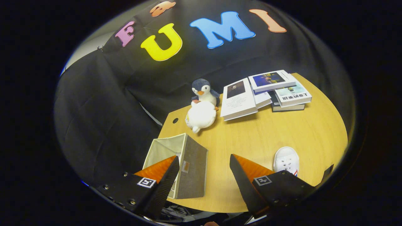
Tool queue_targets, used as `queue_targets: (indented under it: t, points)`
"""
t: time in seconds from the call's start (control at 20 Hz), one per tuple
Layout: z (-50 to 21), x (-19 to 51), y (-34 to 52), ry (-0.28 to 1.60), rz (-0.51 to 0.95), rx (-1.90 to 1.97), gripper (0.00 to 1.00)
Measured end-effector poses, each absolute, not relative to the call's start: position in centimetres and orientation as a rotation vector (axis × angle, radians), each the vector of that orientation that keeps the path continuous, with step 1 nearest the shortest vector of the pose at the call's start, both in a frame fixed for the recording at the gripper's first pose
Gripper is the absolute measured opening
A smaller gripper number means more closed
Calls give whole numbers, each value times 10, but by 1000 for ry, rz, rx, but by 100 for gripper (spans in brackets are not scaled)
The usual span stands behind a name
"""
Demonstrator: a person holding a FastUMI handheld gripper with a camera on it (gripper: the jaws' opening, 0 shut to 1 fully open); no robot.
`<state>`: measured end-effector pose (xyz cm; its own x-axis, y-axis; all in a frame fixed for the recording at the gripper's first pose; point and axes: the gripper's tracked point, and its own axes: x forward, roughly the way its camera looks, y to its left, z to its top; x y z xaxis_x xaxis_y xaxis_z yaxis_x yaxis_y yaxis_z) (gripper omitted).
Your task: Open the storage box then place both shoes into the box .Put the left shoe in first, then the right shoe, with the right side of both shoes facing outward in a uniform manner.
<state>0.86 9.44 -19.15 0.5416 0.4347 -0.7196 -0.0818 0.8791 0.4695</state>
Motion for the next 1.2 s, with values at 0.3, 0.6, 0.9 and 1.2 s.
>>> queue_targets:
  t: [0.3, 0.6, 0.9, 1.2]
  points:
    - [-203, -2, 29, 971, 233, 395, 98]
    - [-231, -21, -27, 1018, 173, 322, 98]
    - [-272, -43, -58, 1096, 152, 242, 98]
    - [-309, -57, -85, 1170, 138, 164, 98]
